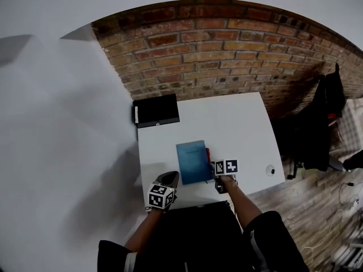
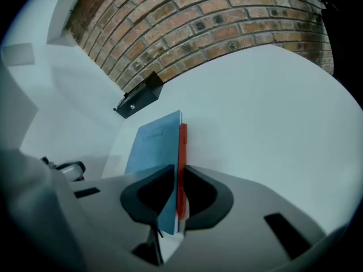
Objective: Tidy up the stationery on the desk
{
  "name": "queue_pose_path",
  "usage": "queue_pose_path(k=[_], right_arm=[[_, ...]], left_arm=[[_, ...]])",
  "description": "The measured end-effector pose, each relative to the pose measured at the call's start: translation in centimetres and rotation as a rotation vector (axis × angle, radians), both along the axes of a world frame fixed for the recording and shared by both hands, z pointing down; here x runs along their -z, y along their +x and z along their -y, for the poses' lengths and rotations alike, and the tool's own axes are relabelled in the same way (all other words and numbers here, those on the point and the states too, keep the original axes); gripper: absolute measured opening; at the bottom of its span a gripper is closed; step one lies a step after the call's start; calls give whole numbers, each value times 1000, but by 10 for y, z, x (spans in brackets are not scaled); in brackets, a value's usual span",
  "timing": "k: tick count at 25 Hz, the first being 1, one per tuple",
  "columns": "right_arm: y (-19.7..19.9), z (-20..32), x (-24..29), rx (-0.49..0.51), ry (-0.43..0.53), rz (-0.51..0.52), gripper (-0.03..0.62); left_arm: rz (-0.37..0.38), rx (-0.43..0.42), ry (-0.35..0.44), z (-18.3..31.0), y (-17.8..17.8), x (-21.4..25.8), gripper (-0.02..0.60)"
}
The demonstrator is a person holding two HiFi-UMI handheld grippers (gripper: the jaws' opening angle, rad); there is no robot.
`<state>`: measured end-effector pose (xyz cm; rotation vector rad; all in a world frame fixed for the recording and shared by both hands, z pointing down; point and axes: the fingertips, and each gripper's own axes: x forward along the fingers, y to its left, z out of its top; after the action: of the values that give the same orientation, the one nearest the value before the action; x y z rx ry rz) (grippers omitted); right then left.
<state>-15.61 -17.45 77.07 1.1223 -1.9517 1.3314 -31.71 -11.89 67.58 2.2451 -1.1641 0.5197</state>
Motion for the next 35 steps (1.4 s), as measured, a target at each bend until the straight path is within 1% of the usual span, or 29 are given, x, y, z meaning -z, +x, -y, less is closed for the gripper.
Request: queue_pose_path(k=[6, 12, 26, 30, 35], right_arm=[[2, 0, 0, -34, 2, 65, 66], [2, 0, -3, -46, 5, 78, 66], [-3, -1, -4, -20, 27, 93, 66], [0, 3, 0, -23, 67, 87, 76], [7, 10, 11, -71, 132, 86, 84]], left_arm=[[1, 7, 0, -6, 2, 0, 15], [5, 18, -13, -12, 0, -3, 15], [21, 29, -34, -25, -2, -6, 15], [23, 30, -35, -26, -2, -6, 15], [19, 28, -33, -28, -1, -6, 15]])
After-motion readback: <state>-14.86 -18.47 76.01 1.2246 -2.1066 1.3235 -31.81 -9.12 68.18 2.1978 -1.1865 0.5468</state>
